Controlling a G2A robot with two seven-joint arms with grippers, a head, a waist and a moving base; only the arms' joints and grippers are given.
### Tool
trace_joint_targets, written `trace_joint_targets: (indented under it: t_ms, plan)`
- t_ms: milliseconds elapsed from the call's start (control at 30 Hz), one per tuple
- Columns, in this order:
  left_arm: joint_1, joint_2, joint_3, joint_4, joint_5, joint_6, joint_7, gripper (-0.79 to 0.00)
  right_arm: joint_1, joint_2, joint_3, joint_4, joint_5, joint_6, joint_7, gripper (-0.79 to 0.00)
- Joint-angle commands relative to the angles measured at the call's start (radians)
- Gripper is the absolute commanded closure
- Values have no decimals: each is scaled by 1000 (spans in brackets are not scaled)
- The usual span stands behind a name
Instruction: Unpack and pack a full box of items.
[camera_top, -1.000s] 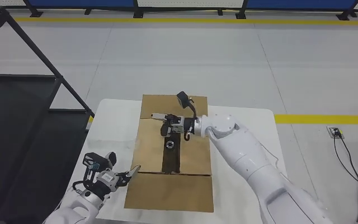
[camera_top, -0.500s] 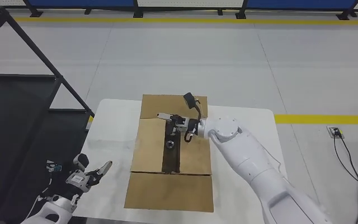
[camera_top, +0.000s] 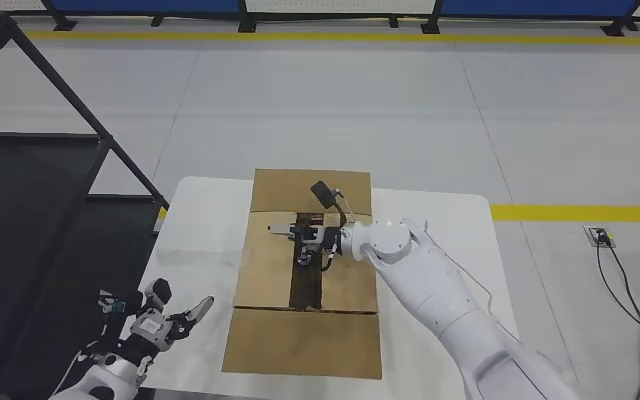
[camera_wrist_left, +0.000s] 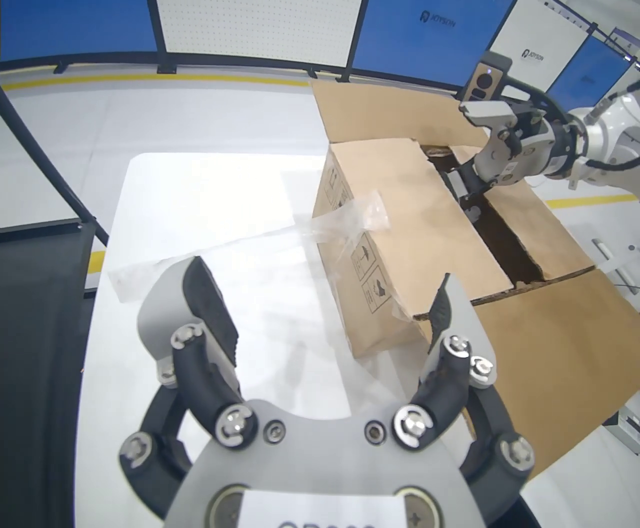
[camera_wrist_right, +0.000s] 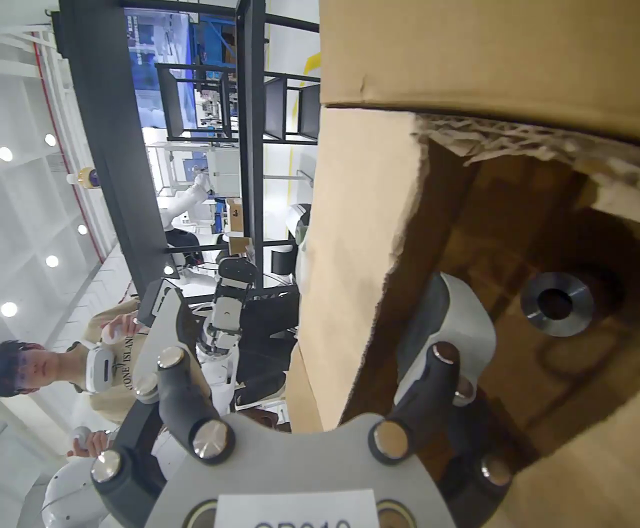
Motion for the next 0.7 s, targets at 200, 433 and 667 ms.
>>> trace_joint_targets:
  t_ms: [200, 433, 667]
  plan:
    - [-16, -1, 76, -20, 53, -29, -38, -785, 27, -25, 39, 68, 149, -94, 111, -785]
    - [-33, -2, 140, -39, 114, -58, -53, -785, 44, -52, 44, 90, 200, -120, 125, -785]
    - [-93, -9, 207, -18, 103, 3, -72, -785, 52, -74, 40, 79, 229, -179, 204, -785]
